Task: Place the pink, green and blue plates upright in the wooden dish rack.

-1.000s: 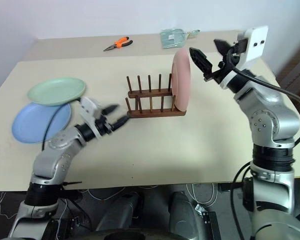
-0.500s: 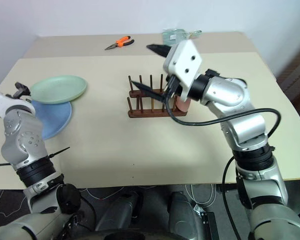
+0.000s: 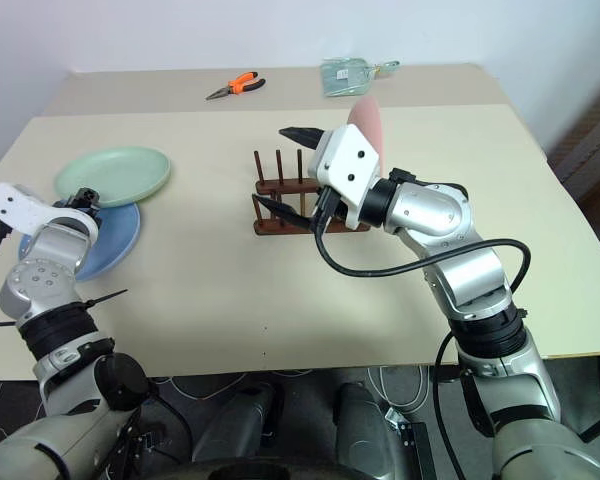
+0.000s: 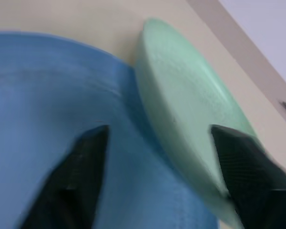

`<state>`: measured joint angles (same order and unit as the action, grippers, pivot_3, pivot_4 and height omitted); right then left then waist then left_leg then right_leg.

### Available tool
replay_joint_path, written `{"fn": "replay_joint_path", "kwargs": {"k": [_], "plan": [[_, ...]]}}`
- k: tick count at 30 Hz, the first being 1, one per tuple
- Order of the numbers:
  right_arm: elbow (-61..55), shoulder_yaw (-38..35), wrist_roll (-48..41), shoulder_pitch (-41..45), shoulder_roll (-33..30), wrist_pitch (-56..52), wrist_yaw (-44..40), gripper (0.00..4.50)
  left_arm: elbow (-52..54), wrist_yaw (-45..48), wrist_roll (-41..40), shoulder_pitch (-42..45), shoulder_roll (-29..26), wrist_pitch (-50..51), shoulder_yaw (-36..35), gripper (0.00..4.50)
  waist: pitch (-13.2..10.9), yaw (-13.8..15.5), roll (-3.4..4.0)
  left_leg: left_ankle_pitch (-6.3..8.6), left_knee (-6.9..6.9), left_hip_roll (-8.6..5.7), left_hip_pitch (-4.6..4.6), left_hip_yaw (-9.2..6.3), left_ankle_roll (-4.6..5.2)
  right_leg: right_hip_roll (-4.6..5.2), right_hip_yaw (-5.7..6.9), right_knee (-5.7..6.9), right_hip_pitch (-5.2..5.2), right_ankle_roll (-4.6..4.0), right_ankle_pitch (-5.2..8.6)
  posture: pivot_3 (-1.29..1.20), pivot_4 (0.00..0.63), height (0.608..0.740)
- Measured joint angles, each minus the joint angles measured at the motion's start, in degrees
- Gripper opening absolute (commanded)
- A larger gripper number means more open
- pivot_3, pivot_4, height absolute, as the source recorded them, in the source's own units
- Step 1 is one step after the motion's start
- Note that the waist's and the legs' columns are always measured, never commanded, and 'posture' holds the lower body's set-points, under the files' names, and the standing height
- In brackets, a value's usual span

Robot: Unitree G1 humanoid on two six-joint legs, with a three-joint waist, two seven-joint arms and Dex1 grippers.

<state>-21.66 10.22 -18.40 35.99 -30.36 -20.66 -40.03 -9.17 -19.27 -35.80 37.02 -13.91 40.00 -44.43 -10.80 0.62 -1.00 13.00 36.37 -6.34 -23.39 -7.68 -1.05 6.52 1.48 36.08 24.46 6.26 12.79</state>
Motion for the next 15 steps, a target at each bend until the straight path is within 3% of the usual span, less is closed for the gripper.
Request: {"fn": "replay_joint_path", "kwargs": {"k": [3,9,15], "plan": [[-1.1,0.1,0.4,-0.3,0.1,-0.3,0.4,4.50,-1.9,0.1,-0.4,0.7,0.0,-0.7,0.3,0.14,0.0,0.0,0.00,0.00,0.00,0.01,0.00,0.00,0.00,0.00,0.00,0.00,0.01,-0.01,0.00,0.00,0.150,0.739],[-1.9,0.1,2.0,-0.9,0.1,-0.6,0.9,4.50,-1.2,3.3,-1.8,0.8,0.0,-2.3,1.6,0.04,0.0,0.0,-0.05,-0.03,-0.01,0.02,0.00,0.00,-0.06,-0.01,-0.01,0.01,0.02,-0.03,-0.02,0.00,0.150,0.739],[0.1,3.4,7.9,2.0,0.1,2.7,0.0,4.50,10.1,11.0,-1.8,0.3,0.0,-3.0,12.7,0.04,0.0,0.0,-0.08,-0.05,0.00,0.01,-0.01,0.02,-0.09,0.00,-0.03,-0.01,0.01,-0.04,-0.02,0.00,0.150,0.739]]}}
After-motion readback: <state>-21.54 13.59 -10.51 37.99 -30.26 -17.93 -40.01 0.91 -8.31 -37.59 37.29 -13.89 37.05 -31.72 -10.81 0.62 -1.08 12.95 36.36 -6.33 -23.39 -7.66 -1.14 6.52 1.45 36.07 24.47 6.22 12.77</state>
